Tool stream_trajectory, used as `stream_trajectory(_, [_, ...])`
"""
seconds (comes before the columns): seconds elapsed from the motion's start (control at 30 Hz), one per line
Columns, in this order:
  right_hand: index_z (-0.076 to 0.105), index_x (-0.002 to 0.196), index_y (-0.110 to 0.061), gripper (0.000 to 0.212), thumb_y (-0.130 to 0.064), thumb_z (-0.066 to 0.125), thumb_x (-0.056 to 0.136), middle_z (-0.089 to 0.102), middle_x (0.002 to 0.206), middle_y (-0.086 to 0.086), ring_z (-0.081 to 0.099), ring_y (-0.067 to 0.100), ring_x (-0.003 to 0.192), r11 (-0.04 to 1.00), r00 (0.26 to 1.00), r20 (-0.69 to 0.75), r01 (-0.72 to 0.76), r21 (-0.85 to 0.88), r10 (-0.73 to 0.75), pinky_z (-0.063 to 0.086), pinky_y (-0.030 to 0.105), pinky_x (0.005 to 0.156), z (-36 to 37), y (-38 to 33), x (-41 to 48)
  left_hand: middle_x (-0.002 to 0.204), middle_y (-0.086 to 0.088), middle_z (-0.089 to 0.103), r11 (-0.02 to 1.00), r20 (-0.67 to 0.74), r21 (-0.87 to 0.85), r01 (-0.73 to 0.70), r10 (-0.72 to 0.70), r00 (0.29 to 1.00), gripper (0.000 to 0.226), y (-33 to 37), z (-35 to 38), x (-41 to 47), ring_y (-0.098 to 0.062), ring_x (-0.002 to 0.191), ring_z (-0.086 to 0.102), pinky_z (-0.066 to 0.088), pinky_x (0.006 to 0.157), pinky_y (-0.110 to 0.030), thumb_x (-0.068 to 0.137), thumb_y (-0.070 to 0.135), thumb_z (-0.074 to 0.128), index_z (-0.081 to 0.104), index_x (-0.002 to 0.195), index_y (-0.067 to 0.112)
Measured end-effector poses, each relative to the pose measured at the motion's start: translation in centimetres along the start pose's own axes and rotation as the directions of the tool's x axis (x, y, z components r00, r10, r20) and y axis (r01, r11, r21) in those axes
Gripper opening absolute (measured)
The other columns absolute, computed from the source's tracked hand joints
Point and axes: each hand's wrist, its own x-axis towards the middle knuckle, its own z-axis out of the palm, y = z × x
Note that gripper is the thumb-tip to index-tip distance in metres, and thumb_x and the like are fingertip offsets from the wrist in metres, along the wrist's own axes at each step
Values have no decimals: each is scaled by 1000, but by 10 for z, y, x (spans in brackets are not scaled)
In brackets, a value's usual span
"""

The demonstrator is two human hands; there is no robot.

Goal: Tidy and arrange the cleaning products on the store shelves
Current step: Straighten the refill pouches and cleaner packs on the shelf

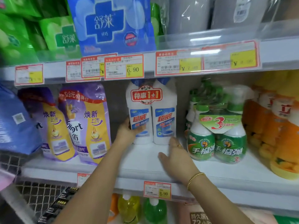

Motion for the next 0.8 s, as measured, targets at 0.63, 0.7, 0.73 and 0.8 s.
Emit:
stream_trajectory(0.63, [57, 84, -8, 27, -28, 41, 94, 62, 98, 13, 59, 28, 91, 983, 984, -172, 20, -185, -52, 41, 29, 73, 11, 1, -4, 121, -4, 63, 1000, 67, 3, 28, -29, 997, 40, -4, 10, 8, -12, 87, 65, 48, 63, -8, 90, 17, 65, 52, 127, 13])
stream_trajectory(0.7, [58, 83, -6, 28, -27, 43, 93, 63, 95, 15, 59, 30, 89, 982, 979, -196, 21, -185, -58, 41, 30, 71, 10, 2, -2, 120, -11, 64, 996, 12, -10, 86, -86, 996, 37, -4, 15, 5, -22, 97, 65, 52, 69, -20, 90, 13, 65, 55, 125, 6])
stream_trajectory(0.73, [59, 82, -5, 28, -26, 45, 93, 64, 93, 17, 59, 32, 88, 981, 973, -220, 30, -191, -73, 41, 31, 71, 9, 1, -3, 118, -14, 65, 995, -33, 31, 92, -91, 995, 34, -2, 15, 0, -26, 100, 65, 52, 73, -24, 90, 11, 65, 56, 122, 2])
stream_trajectory(0.8, [59, 78, -5, 27, -25, 49, 92, 65, 88, 19, 60, 35, 84, 977, 949, -281, 87, -195, -141, 41, 34, 68, 6, -2, -9, 111, -15, 67, 984, -131, 168, 60, -38, 991, 28, 3, 6, -22, -27, 99, 64, 43, 72, -22, 90, 12, 64, 61, 115, -1])
